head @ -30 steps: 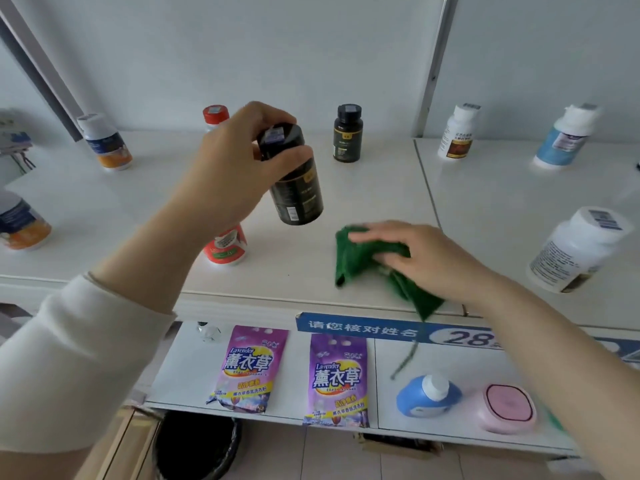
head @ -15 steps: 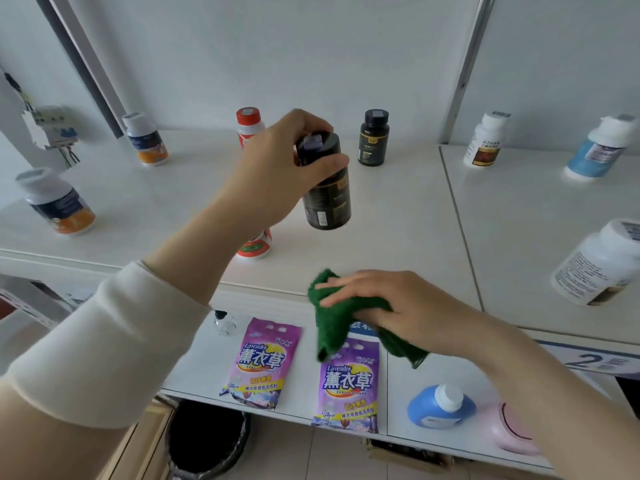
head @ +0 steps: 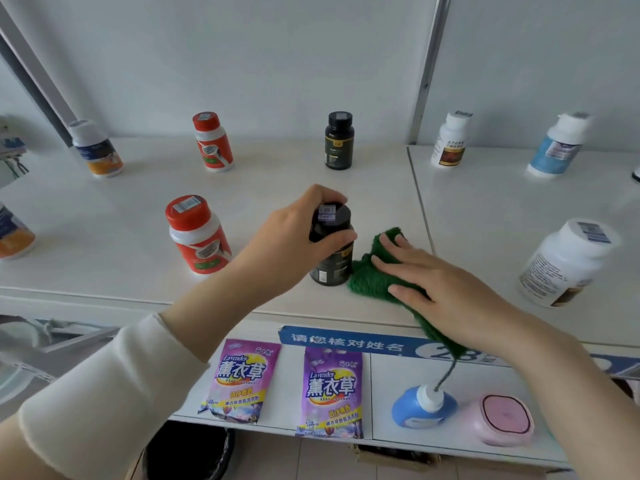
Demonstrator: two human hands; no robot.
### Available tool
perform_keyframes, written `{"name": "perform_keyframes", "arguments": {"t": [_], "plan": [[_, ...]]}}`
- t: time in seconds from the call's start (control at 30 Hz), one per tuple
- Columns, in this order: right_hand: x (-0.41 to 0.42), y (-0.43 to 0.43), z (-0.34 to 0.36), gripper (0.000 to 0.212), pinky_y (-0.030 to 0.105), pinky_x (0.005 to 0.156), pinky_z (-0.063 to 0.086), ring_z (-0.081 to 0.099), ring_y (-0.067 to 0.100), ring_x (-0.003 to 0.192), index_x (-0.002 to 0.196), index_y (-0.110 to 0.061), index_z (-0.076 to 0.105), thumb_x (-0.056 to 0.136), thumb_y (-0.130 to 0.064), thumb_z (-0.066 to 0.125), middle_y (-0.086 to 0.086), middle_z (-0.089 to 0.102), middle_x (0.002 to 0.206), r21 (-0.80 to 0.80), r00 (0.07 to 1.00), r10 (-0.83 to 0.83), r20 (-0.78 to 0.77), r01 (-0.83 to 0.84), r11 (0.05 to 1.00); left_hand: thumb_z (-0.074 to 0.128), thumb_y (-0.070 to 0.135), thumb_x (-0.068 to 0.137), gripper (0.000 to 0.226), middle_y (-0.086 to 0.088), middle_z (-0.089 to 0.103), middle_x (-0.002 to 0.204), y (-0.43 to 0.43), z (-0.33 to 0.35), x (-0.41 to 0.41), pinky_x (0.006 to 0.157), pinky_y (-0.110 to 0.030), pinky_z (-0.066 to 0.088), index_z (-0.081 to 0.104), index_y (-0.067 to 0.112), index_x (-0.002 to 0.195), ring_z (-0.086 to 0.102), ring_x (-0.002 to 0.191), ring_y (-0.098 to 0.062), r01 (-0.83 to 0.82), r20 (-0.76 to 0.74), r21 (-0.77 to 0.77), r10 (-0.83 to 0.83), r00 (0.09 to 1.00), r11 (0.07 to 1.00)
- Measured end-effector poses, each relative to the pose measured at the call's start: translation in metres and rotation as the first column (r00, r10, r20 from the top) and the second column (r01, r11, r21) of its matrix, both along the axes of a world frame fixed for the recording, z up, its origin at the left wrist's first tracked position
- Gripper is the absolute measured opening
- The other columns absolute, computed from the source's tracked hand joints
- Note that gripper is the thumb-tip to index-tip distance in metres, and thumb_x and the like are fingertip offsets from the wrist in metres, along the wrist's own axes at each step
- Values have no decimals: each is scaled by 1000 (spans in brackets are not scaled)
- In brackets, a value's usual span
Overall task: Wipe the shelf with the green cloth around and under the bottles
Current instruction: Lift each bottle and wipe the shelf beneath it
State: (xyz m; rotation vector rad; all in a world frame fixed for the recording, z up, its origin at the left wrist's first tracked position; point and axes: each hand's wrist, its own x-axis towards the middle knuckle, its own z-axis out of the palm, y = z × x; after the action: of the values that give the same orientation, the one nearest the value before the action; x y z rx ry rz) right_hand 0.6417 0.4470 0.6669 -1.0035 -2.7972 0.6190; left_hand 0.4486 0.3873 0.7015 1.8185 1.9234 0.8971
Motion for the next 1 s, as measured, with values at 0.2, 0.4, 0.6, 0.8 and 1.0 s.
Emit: {"name": "perform_keyframes", "arguments": {"t": [0.2,0.4,0.6,0.8,1.0], "plan": [[-28,49,1,50,29,115,0,-15,9,143,146,-31,9,99,-35,26,-14,-12,154,56,983,-136,123,130,990,46,67,73,72,10,49,137,29,40,-24,104,-30,39,38,28,133,48,120,-4,56,-10,23,-56,998,998],[-72,132,-6,50,37,117,4,-7,26,145,147,-18,16,100,-30,26,4,3,158,213,950,-286,123,256,943,57,37,86,59,-8,41,140,151,63,-58,97,-31,35,31,25,138,45,123,-23,78,-349,-35,-85,933,996],[-104,204,-9,48,40,113,17,6,30,141,145,-20,23,99,-33,27,7,13,155,256,884,-457,94,422,869,56,30,88,41,-9,53,122,223,40,-79,69,-25,40,46,21,127,51,97,-23,113,-371,-141,-159,915,983],[-133,240,-11,47,38,108,21,21,31,132,143,-18,29,98,-32,30,11,28,146,313,885,-465,26,434,845,61,29,84,33,1,53,98,237,62,-101,54,-12,37,55,18,115,50,79,-17,82,-240,-3,-81,967,997],[-136,186,-3,45,36,119,7,14,14,143,138,-23,39,94,-19,47,-8,22,154,6,997,-39,-67,40,999,58,32,85,32,0,55,106,224,101,-126,62,-20,42,54,22,115,57,71,-17,13,-232,123,16,972,992]]}}
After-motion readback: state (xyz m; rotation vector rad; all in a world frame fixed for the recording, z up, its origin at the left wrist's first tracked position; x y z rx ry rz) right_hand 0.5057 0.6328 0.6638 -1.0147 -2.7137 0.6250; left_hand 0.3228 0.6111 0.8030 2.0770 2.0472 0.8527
